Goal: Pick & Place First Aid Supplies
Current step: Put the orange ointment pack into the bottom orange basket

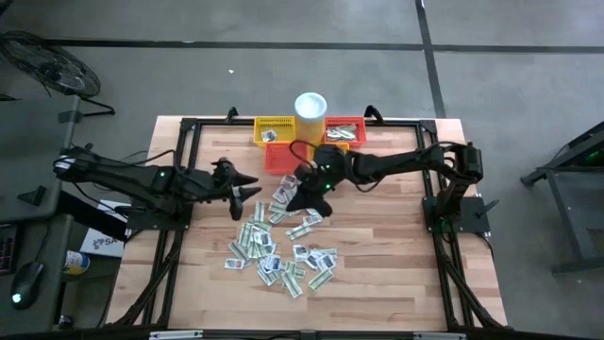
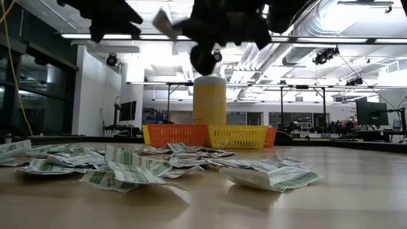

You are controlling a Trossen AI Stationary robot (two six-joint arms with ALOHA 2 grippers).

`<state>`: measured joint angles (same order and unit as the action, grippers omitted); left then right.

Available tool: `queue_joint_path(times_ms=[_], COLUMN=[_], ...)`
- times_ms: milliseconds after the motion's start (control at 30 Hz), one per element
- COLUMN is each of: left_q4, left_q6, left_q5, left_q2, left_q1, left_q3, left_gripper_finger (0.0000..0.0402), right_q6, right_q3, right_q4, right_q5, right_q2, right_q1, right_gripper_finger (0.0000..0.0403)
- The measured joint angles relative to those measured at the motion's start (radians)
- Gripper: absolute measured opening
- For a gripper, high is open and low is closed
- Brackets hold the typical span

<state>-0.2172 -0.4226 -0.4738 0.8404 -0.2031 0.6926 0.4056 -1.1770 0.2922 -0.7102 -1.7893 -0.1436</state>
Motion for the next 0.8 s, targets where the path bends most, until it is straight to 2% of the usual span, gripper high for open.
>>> queue_joint_path(times_ms=[267,467,800], left_q4=[0.147,0.252,0.274], left_q6=[0.092,0.155,0.164], left_q5=[0.039,0.137,0.287], left_q2=[0.06,0.064,0.064], left_q1=[0.0,0.0,0.0], left_q3=[0.0,0.0,0.0], left_gripper_finger=[0.0149,0.0149,0.0149], right_q6=[0.092,0.094,0.093], right_q3=[0.0,0.0,0.0], right_q4=[0.227,0.253,0.252], right_q5=[-0.008,-0.004,-0.03], right_q2=[0.0,0.0,0.0], right_q1=[0.0,0.0,0.0], right_gripper_finger=[0.0001,0.0001,0.0001])
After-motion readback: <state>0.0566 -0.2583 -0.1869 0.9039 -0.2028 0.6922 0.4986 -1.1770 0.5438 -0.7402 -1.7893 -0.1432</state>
